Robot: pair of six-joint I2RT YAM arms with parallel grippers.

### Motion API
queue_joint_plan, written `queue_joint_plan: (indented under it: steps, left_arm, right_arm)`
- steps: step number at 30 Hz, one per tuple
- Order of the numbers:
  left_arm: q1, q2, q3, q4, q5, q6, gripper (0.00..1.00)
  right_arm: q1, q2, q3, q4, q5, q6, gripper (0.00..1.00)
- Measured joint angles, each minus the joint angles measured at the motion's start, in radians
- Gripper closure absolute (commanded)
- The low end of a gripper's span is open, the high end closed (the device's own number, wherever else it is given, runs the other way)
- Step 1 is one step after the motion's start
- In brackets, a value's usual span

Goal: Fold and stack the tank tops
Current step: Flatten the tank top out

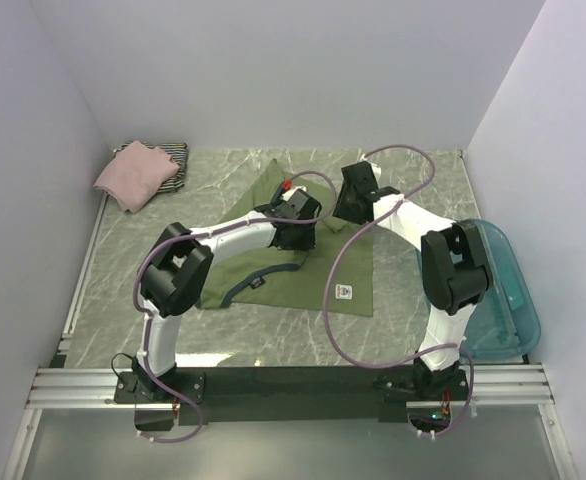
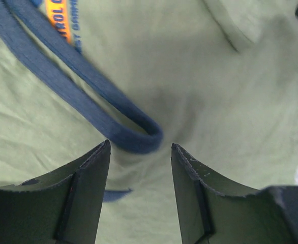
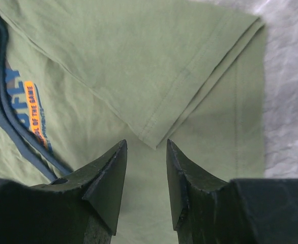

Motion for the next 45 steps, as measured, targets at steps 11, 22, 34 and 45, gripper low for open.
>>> queue_joint_plan:
  steps: [11, 22, 34, 45]
  left_arm:
    - [0.005, 0.033, 0.0, 0.007, -0.027, 0.0, 0.63]
    - [0.006, 0.034, 0.0, 0.01, -0.058, -0.008, 0.99]
    - [0.064, -0.074, -0.056, 0.026, -0.027, -0.031, 0.99]
    - [0.134, -0.187, -0.129, 0.042, 0.008, -0.061, 0.99]
  right_arm:
    - [0.001, 0.053, -0.032, 0.029, -0.062, 0.048, 0.55]
    - [0.005, 0.072, -0.04, 0.049, -0.073, 0.075, 0.55]
    - [0.005, 0.104, -0.051, 0.071, -0.076, 0.098, 0.75]
    - [0.001, 0.112, -0.05, 0.076, -0.074, 0.109, 1.0]
